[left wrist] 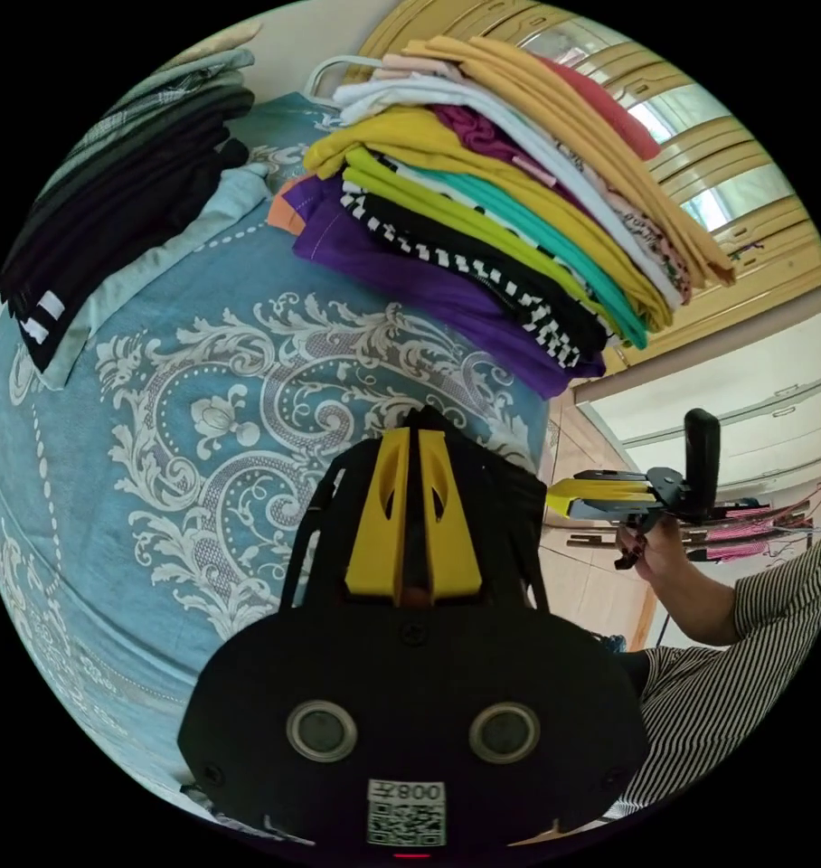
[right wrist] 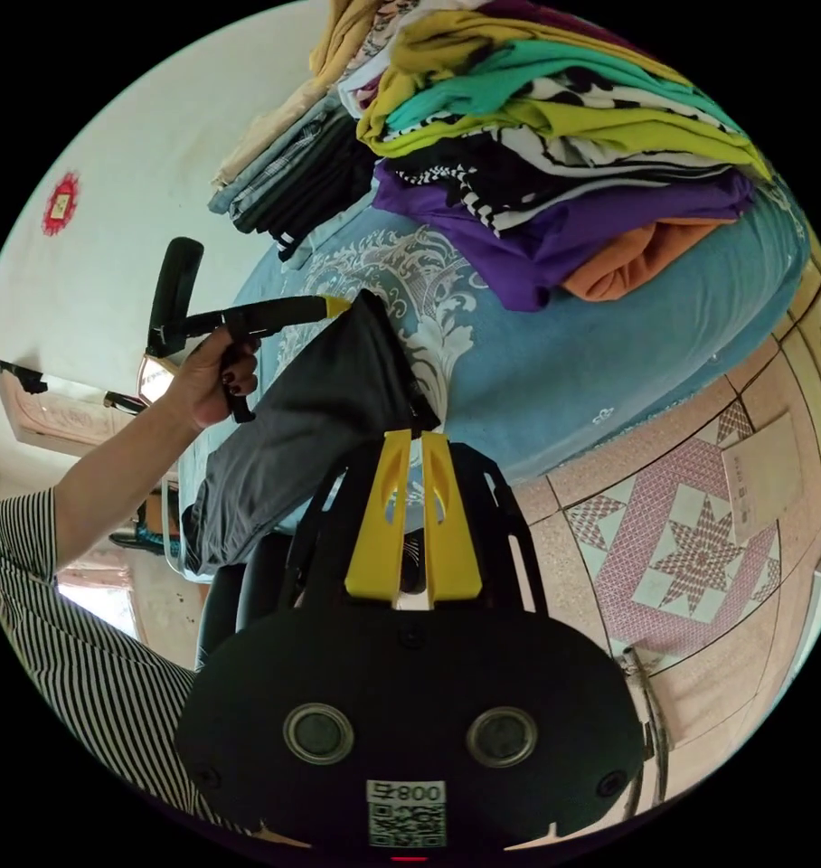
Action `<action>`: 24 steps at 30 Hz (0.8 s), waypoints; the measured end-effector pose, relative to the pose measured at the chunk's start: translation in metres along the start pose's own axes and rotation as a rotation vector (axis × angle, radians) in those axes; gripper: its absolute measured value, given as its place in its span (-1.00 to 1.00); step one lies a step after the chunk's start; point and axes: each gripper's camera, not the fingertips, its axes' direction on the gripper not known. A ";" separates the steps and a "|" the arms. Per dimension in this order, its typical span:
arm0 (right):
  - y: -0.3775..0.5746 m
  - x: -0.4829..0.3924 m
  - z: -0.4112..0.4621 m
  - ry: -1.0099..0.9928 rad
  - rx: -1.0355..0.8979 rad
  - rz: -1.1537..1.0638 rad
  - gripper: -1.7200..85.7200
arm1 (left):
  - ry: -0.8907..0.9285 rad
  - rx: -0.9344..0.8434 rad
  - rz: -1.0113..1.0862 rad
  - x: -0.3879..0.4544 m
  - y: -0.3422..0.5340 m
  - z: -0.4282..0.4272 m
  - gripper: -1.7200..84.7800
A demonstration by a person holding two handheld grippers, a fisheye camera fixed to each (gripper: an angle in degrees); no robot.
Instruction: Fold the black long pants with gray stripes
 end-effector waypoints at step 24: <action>0.009 -0.040 0.037 0.010 -0.006 0.021 -0.86 | -0.013 -0.131 0.015 -0.015 0.023 -0.002 -0.90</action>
